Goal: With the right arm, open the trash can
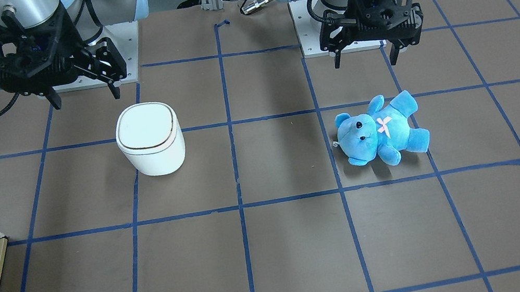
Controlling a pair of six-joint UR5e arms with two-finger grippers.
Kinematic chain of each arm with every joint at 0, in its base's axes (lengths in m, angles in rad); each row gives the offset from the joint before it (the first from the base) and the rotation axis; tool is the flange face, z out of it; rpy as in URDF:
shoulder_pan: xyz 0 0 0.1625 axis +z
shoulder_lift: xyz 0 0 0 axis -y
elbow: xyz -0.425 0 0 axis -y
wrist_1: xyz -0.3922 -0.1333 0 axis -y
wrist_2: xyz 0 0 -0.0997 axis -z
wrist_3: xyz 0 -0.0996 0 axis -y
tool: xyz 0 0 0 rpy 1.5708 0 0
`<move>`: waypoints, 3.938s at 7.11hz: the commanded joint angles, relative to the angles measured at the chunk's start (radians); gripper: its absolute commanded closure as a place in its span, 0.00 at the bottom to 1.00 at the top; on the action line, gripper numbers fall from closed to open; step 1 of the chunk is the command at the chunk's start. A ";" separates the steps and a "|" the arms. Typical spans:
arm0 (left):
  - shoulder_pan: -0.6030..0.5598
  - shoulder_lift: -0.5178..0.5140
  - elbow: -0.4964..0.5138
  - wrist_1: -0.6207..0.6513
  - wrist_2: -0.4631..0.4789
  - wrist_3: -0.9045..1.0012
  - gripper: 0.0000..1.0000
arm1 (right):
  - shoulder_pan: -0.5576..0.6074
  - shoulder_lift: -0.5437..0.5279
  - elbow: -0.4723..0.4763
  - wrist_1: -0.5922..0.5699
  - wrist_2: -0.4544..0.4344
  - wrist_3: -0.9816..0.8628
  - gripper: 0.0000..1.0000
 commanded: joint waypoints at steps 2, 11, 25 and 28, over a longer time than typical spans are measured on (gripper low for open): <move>0.000 0.000 0.000 0.000 0.000 0.000 0.00 | 0.000 0.000 0.003 0.003 0.000 0.000 0.00; 0.000 0.000 0.000 0.000 0.000 0.000 0.00 | 0.005 0.000 0.004 0.015 0.000 0.043 0.00; 0.000 0.000 0.000 0.000 0.001 0.000 0.00 | 0.005 0.031 0.268 -0.065 0.000 0.037 1.00; 0.000 0.000 0.000 0.000 0.000 0.000 0.00 | 0.002 0.068 0.320 -0.073 -0.006 0.037 1.00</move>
